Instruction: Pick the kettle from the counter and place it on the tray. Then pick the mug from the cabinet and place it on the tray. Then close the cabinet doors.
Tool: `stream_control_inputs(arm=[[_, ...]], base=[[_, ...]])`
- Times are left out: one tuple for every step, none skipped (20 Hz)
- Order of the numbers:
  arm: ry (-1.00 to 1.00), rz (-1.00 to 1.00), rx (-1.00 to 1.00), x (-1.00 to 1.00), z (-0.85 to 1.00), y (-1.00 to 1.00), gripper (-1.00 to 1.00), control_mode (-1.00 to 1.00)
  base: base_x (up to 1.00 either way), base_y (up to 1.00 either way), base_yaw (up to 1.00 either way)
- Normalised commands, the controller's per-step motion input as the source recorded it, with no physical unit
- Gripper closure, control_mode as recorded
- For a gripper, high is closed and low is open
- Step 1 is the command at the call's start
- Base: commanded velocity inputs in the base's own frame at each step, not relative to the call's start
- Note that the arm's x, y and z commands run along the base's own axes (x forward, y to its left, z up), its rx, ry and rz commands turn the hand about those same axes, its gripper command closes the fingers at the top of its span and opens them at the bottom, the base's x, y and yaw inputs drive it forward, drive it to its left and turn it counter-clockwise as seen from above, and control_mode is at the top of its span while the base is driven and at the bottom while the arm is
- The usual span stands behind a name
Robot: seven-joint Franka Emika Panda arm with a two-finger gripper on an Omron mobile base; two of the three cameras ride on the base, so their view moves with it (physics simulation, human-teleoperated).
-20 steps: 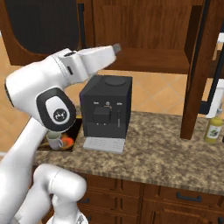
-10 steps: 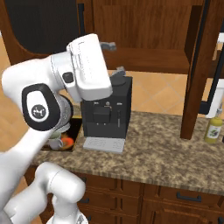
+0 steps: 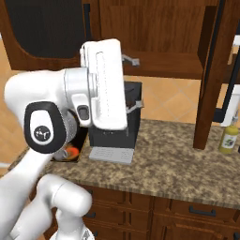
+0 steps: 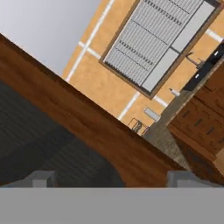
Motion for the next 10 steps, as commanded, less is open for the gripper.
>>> stream_control_inputs(arm=[[-0.38,0.00,0.15,-0.54,-0.01,-0.52,-1.00,-1.00],[-0.30,0.00,0.14,-0.49,-0.10,-0.47,-1.00,-1.00],[-0.25,0.00,0.13,-0.42,-0.17,-0.53,-1.00,-1.00],[-0.24,0.00,0.10,-0.34,-0.15,-0.64,-1.00,-1.00],[-0.17,0.00,0.14,-0.26,-0.29,-0.71,-1.00,-1.00],[-0.16,0.00,0.14,-0.27,-0.36,-0.66,-1.00,-1.00],[-0.18,0.00,0.12,-0.27,-0.42,-0.54,-1.00,-1.00],[-0.27,0.00,0.10,-0.32,-0.42,-0.41,-1.00,-1.00],[-0.29,0.00,0.11,-0.32,-0.42,-0.40,-1.00,-1.00],[-0.20,0.00,0.13,-0.19,-0.42,-0.43,-1.00,-1.00]], base=[[0.00,0.00,0.00],[0.00,0.00,0.00],[0.00,0.00,0.00],[0.00,0.00,0.00],[0.00,0.00,0.00],[0.00,0.00,0.00],[0.00,0.00,0.00],[0.00,0.00,0.00],[0.00,0.00,0.00],[0.00,0.00,0.00]])
